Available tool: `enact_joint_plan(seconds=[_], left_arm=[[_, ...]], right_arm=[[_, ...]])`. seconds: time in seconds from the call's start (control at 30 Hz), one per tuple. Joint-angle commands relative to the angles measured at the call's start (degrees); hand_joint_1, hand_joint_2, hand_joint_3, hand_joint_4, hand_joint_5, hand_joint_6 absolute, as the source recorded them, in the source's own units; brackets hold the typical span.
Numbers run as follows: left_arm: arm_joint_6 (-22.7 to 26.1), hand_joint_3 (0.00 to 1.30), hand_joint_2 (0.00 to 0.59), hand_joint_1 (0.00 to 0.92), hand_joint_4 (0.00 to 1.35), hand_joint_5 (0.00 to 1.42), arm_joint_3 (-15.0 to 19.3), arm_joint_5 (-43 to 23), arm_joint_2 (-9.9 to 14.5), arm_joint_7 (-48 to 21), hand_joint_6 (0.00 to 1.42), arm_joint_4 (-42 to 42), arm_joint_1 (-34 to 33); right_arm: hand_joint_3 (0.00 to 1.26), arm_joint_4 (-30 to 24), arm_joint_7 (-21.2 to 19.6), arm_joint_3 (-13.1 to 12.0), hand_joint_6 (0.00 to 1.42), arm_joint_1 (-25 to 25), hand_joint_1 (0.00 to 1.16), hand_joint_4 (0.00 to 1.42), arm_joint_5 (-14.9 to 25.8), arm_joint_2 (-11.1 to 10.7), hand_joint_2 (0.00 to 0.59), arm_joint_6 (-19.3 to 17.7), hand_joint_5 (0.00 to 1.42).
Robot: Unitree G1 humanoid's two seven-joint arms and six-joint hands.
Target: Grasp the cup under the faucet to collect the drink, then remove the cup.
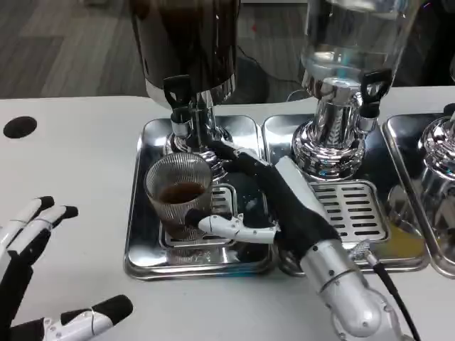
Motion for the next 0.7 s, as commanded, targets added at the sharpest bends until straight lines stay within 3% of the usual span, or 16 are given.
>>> enact_joint_plan(seconds=[0.03, 0.7], left_arm=[[-0.79, 0.21, 0.057, 0.0, 0.1, 0.19, 0.89, -0.93, 0.41, -0.84, 0.56, -0.39, 1.08], [-2.68, 0.24, 0.06, 0.0, 0.12, 0.2, 3.74, -3.39, 0.31, -0.97, 0.56, 0.0, 4.11]], right_arm=[[0.18, 0.88, -1.11, 0.78, 0.06, -1.12, 0.68, 0.15, -0.36, 1.21, 0.097, 0.62, 0.17], [0.09, 4.46, -4.51, 2.6, 0.0, -2.53, 0.64, 0.09, -1.5, 4.79, 0.096, 1.46, 0.11]])
